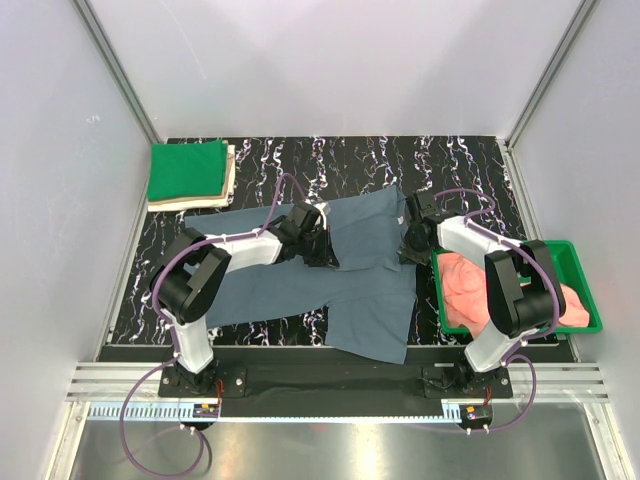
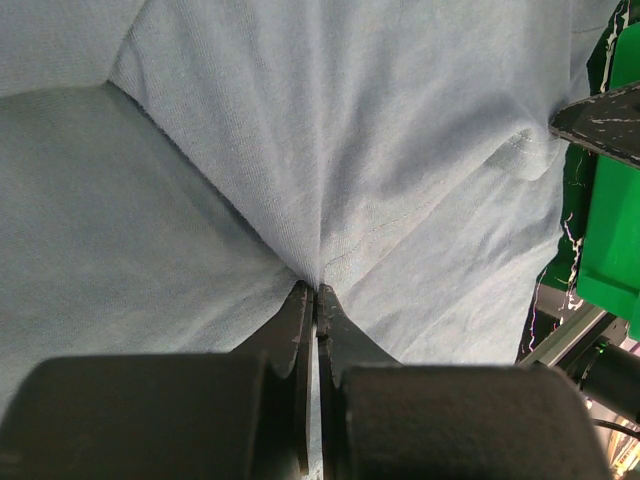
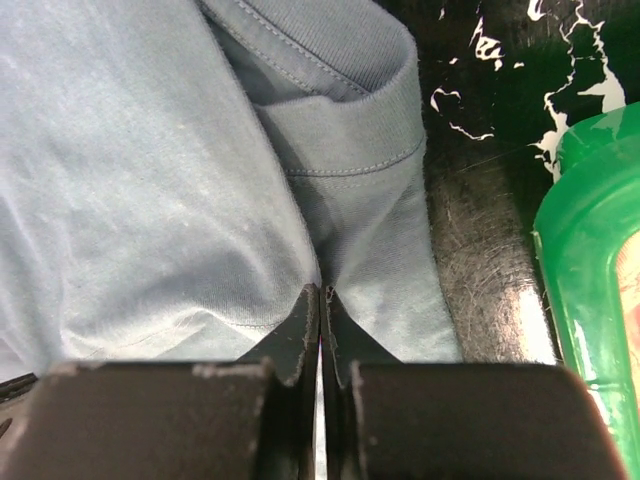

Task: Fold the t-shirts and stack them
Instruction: Fold the tshirt

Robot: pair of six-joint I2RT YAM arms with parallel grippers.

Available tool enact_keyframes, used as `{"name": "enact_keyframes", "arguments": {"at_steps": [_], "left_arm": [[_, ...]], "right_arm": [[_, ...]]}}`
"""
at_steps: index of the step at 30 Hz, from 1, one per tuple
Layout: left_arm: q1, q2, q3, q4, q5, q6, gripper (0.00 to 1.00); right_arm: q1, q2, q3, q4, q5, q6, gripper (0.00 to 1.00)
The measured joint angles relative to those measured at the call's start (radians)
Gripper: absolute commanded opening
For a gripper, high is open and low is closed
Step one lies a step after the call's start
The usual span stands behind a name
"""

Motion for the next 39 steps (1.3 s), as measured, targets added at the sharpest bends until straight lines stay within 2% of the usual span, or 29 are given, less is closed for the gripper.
{"name": "enact_keyframes", "arguments": {"at_steps": [8,20,29,32,33,35,36,37,39], "left_arm": [[0.0,0.0,0.0,0.0,0.0,-0.005,0.0],[-0.002,-0.043,0.0,-0.009,-0.016,-0.037,0.0],[-0.004,-0.048,-0.003,-0.028,-0.018,-0.041,0.0],[-0.009,-0.048,-0.003,-0.035,-0.018,-0.041,0.1],[-0.01,-0.048,-0.003,-0.035,-0.018,-0.04,0.17],[-0.013,-0.048,-0.003,-0.035,-0.016,-0.039,0.24],[-0.014,-0.048,-0.003,-0.037,-0.015,-0.039,0.27],[-0.014,-0.048,-0.003,-0.042,-0.013,-0.037,0.29],[-0.011,-0.048,0.001,-0.063,-0.013,-0.031,0.3]], "right_arm": [[0.0,-0.036,0.0,-0.004,0.003,0.0,0.0],[0.0,-0.183,-0.027,-0.055,0.01,0.018,0.0],[0.0,-0.204,-0.074,-0.055,0.011,0.037,0.0],[0.0,-0.205,-0.084,-0.055,0.018,0.038,0.0],[0.0,-0.205,-0.086,-0.055,0.021,0.038,0.02],[0.0,-0.205,-0.088,-0.055,0.029,0.035,0.17],[0.0,-0.203,-0.087,-0.055,0.031,0.029,0.21],[0.001,-0.2,-0.085,-0.058,0.034,0.022,0.26],[0.001,-0.188,-0.073,-0.067,0.036,0.006,0.29]]}}
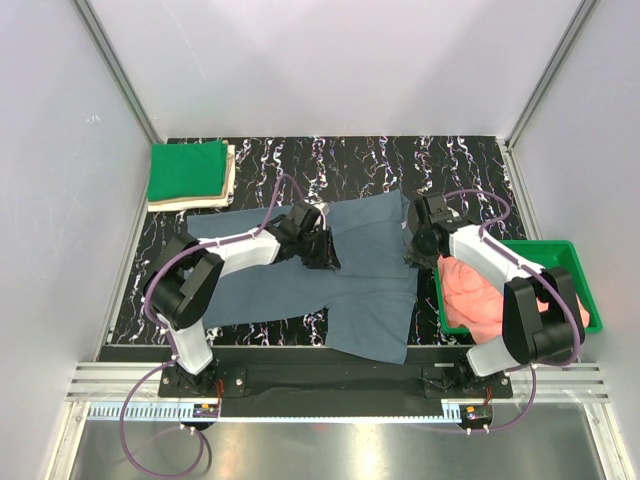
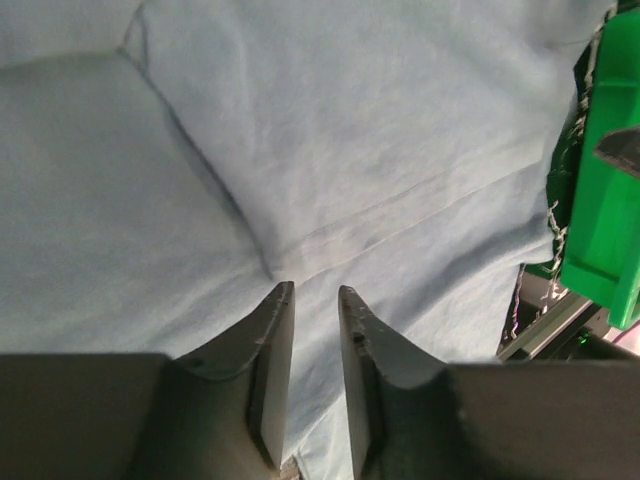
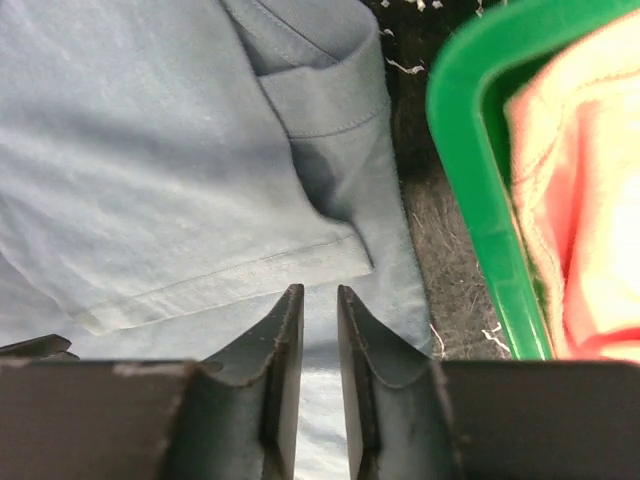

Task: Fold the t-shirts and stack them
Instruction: Fold the tshirt

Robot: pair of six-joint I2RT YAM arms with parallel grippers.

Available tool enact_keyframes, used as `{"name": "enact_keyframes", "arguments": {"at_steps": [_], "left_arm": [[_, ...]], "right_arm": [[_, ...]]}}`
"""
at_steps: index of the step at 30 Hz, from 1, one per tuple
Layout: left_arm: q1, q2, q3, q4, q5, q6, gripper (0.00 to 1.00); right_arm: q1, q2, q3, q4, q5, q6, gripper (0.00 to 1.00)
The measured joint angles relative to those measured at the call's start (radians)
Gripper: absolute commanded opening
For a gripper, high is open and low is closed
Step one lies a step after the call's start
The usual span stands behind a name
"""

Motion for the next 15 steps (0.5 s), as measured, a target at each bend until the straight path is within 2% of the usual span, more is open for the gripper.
{"name": "enact_keyframes", "arguments": {"at_steps": [3,5,9,15], "left_arm": [[0.02,-0.001,0.027,-0.062,0.0,0.019,0.31],[0.058,-0.008,0.056,-0.1,0.0,0.037,0.33],[0.196,-0.036,0.097,-0.138,0.0,0.07,0.34],[0.38,-0.04,0.121,-0.18,-0.057,0.112,0.35]], "right_arm": [[0.0,0.023,0.057,-0.027,0.001,-0.031,0.3],[0.0,0.053,0.133,-0.039,0.001,-0.064,0.25],[-0.001,0.182,0.335,-0.012,-0.003,-0.157,0.21],[-0.01,0.408,0.556,0.052,-0.012,-0.278,0.2]]}}
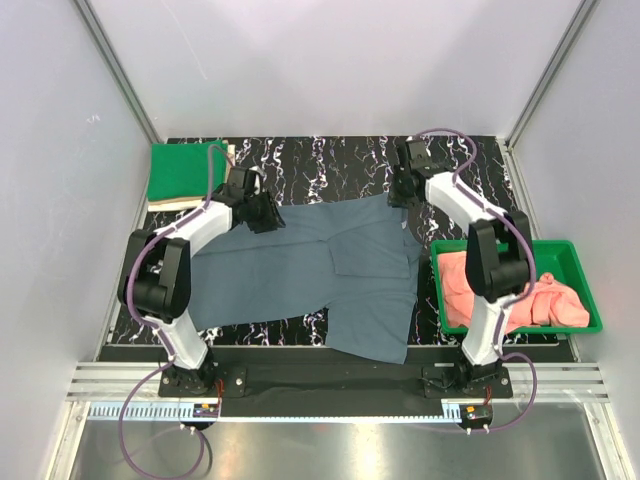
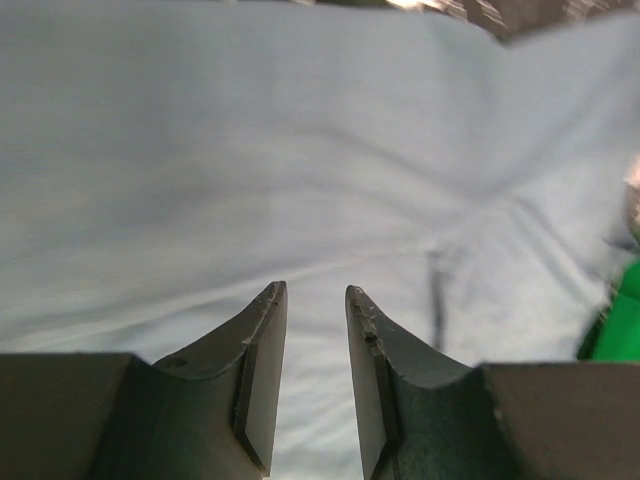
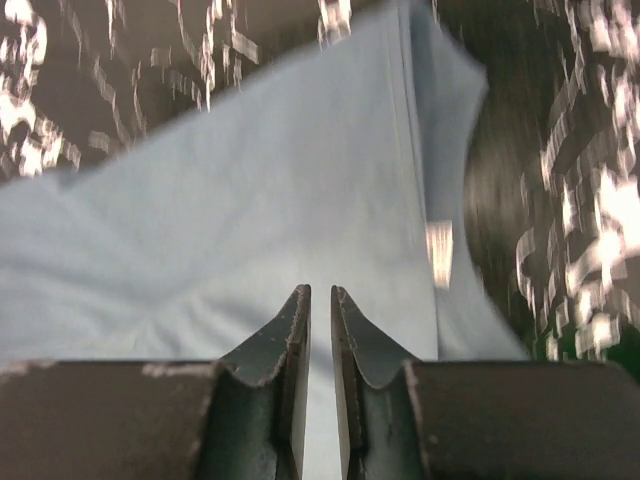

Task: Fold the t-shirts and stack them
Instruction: Fold the tshirt

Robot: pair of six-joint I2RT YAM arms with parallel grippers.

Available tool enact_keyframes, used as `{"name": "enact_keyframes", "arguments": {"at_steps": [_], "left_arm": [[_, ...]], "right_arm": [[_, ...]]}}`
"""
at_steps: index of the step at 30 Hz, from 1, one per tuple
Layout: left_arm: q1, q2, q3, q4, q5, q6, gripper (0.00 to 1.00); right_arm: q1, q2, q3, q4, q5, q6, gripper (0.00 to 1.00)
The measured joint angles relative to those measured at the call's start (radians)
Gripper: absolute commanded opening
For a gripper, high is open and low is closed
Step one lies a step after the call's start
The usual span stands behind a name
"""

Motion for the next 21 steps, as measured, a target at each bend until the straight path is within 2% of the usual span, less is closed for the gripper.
{"name": "enact_keyframes", "arguments": {"at_steps": [5,11,21], "left_arm": [[0.029,0.03,0.002,-0.034,-0.064,0.019,0.36],[0.029,0.111,0.021,-0.063,-0.123,0.023,0.36],[0.047,0.148,0.107,-0.1,-0.188,0.031,0.37]], "right_arm": [[-0.045,0.178,0.133,0.02,-0.022,-0.056,0.21],[-0.121,0.32,0.2,0.016,-0.027,-0.07,0.22],[-0.191,0.381,0.285,0.012,-0.034,-0.057,0.21]]}}
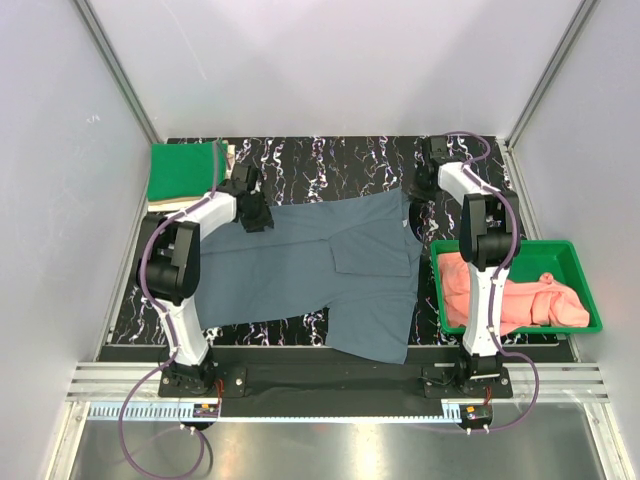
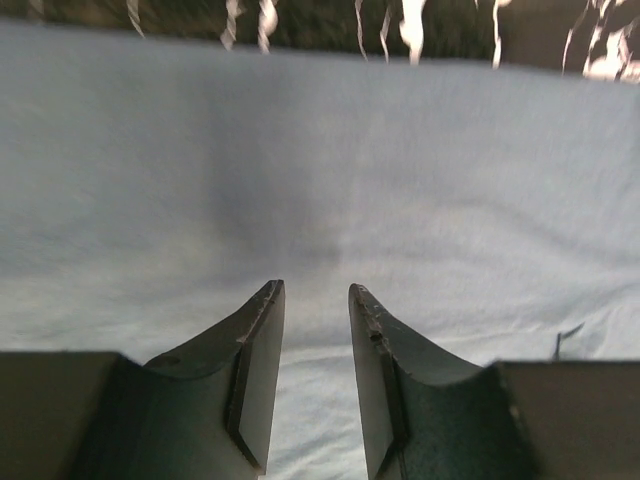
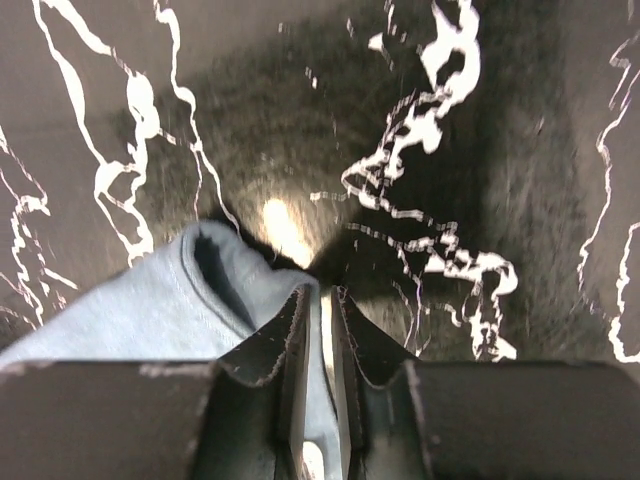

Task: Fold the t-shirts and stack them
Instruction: Fold the tshirt

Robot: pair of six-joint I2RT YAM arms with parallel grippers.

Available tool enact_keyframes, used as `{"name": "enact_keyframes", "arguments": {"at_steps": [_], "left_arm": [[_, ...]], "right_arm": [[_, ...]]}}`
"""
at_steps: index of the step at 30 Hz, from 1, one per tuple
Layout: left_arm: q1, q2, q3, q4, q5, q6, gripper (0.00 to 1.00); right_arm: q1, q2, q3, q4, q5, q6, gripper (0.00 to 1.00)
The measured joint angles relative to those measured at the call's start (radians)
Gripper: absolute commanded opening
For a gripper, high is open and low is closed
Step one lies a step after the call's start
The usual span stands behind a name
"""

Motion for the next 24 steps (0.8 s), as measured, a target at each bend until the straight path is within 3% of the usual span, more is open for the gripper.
{"name": "enact_keyframes", "arguments": {"at_steps": [11,24], "left_arm": [[0.095,0.004,0.023,-0.008,0.028,0.005,0.38],[0.268,-0.017,-0.07,0.009,0.05,-0.027,0.37]], "right_arm": [[-0.013,0.009,0.031,-0.038,-0.052,0.031,0.21],[0.038,-0.083,0.019,0.03,-0.175,0.063,0.22]]}}
